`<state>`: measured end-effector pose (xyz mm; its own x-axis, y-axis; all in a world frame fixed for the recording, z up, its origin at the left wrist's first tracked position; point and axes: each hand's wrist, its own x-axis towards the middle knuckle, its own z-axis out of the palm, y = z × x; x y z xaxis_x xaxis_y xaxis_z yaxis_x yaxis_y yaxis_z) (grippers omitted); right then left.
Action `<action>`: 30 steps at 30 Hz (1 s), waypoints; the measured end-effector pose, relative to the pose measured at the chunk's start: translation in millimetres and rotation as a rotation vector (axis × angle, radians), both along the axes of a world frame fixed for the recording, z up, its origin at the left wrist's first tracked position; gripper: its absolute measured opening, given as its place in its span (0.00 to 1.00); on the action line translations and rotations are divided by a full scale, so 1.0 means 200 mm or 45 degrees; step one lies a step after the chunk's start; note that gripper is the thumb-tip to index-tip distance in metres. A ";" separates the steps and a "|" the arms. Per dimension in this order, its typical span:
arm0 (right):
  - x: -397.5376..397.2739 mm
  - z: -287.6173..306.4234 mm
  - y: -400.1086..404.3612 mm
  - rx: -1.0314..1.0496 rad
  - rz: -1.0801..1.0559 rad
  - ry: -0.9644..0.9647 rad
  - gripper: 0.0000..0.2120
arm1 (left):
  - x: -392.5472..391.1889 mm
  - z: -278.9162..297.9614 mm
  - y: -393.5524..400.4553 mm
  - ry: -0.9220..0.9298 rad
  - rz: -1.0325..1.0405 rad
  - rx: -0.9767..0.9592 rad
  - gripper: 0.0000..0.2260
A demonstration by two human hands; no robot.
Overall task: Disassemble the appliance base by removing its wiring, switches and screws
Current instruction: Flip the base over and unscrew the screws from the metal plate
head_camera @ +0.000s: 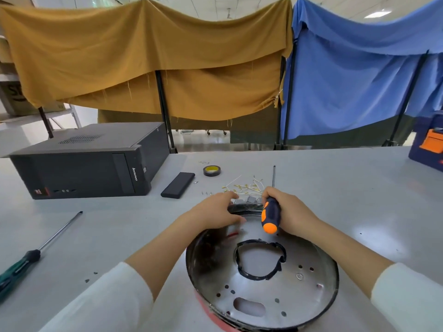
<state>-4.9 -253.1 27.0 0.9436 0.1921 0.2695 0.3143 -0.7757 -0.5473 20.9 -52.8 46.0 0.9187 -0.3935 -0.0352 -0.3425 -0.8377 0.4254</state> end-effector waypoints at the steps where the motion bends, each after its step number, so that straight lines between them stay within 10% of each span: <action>1: 0.00 0.01 0.01 0.043 0.035 0.002 0.15 | 0.01 -0.01 -0.04 0.027 -0.021 0.036 0.26; 6: 0.00 0.05 -0.02 0.231 0.148 0.011 0.14 | 0.08 -0.06 -0.06 -0.040 0.124 0.181 0.07; 18: 0.02 0.02 -0.09 -0.091 0.056 0.072 0.14 | 0.00 -0.06 0.05 0.094 0.313 0.476 0.14; 30: 0.05 0.23 -0.08 0.074 -0.143 -0.414 0.16 | 0.08 -0.10 -0.09 0.056 0.117 -0.024 0.28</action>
<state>4.8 -268.5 72.4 0.8211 0.0673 0.5668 0.3936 -0.7859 -0.4769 37.0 -70.6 25.7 0.9485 -0.3088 -0.0699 -0.2454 -0.8565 0.4540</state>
